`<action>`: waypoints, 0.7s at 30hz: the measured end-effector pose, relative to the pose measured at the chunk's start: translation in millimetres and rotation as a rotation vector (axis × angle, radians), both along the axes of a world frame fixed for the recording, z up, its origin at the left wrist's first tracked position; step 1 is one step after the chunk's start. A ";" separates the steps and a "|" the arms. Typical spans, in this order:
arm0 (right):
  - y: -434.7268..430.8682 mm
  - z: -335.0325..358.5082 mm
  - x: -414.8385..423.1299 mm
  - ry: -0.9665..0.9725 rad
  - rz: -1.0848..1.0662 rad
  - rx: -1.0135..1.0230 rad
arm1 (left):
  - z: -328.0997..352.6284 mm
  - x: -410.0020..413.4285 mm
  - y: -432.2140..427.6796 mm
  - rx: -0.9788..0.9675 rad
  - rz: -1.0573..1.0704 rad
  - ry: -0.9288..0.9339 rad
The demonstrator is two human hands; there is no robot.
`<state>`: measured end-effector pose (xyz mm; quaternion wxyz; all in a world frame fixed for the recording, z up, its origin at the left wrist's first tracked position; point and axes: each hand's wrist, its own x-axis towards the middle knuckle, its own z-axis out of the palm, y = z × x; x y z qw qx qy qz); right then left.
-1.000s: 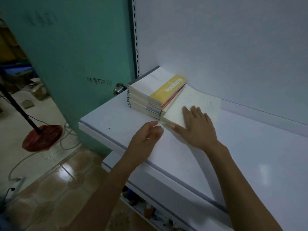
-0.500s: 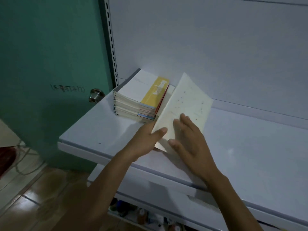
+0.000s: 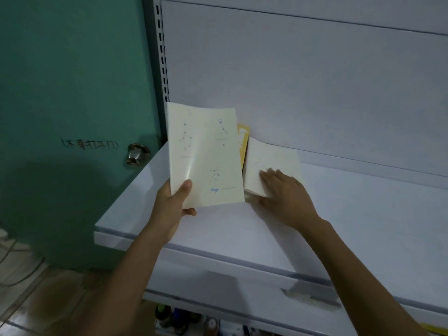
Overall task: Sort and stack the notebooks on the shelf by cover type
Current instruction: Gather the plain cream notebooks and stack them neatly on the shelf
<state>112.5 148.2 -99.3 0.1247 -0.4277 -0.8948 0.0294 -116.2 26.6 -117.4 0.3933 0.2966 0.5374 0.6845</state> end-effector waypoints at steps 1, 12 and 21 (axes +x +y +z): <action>-2.4 -2.7 4.0 0.070 0.013 0.021 | -1.0 -0.1 -0.2 -0.003 -0.026 0.014; -62.2 28.9 -39.5 1.371 -0.217 0.086 | 2.7 3.2 -1.9 -0.029 -0.151 0.117; -98.3 -30.5 -94.8 0.602 0.078 0.265 | 1.1 -5.5 -4.3 0.023 -0.282 0.056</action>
